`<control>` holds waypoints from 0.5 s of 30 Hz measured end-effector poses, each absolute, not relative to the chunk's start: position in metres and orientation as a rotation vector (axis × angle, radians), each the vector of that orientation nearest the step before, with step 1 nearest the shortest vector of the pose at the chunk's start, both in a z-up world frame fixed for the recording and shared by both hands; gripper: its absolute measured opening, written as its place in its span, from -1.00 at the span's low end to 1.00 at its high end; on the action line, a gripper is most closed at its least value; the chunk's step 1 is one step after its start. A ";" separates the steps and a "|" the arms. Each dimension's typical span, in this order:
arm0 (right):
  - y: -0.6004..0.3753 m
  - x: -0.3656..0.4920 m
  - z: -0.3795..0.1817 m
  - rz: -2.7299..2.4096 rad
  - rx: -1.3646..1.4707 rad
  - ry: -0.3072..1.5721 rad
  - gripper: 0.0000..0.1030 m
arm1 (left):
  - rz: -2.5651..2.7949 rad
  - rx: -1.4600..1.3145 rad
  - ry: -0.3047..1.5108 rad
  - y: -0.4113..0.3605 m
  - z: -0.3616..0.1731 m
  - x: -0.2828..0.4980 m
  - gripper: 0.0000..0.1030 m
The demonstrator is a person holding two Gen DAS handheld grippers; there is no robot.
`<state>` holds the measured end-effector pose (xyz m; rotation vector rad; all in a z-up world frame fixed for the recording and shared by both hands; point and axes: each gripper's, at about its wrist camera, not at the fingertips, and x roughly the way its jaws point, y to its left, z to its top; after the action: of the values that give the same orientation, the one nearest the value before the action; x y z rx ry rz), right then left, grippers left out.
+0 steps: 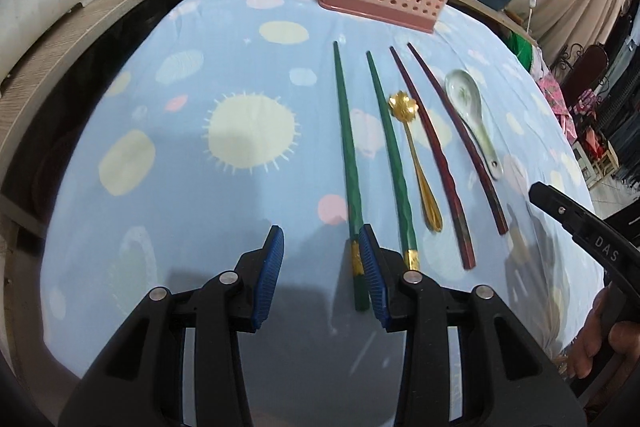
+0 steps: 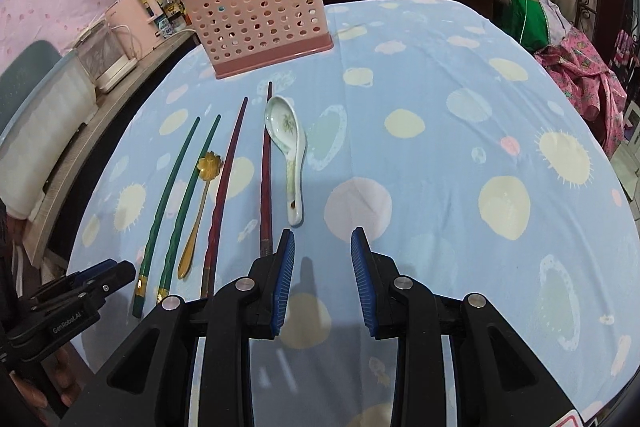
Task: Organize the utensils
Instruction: 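Move both open tools back to the remaining utensils, then close the left tool on a green chopstick while the right tool grasps a dark red chopstick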
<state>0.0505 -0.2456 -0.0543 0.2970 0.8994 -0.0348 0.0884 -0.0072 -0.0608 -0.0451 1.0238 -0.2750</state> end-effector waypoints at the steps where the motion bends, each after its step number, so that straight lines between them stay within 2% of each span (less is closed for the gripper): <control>1: -0.245 0.050 -0.055 -0.033 0.298 0.902 -0.42 | -0.280 -0.044 1.025 -0.008 -0.061 0.087 -0.28; 10: -0.238 0.053 -0.058 -0.022 0.292 0.916 -0.46 | -0.314 -0.011 1.029 -0.018 -0.066 0.083 -0.40; 12: -0.237 0.054 -0.059 -0.019 0.294 0.920 -0.46 | -0.326 -0.019 1.032 -0.017 -0.066 0.083 -0.62; 15: -0.236 0.056 -0.060 -0.013 0.295 0.926 -0.51 | -0.336 -0.021 1.035 -0.018 -0.067 0.081 -0.71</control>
<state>0.0559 -0.2364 -0.0604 0.2953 0.9257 -0.0135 0.0815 -0.0175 -0.0668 -0.0206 1.0347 -0.3359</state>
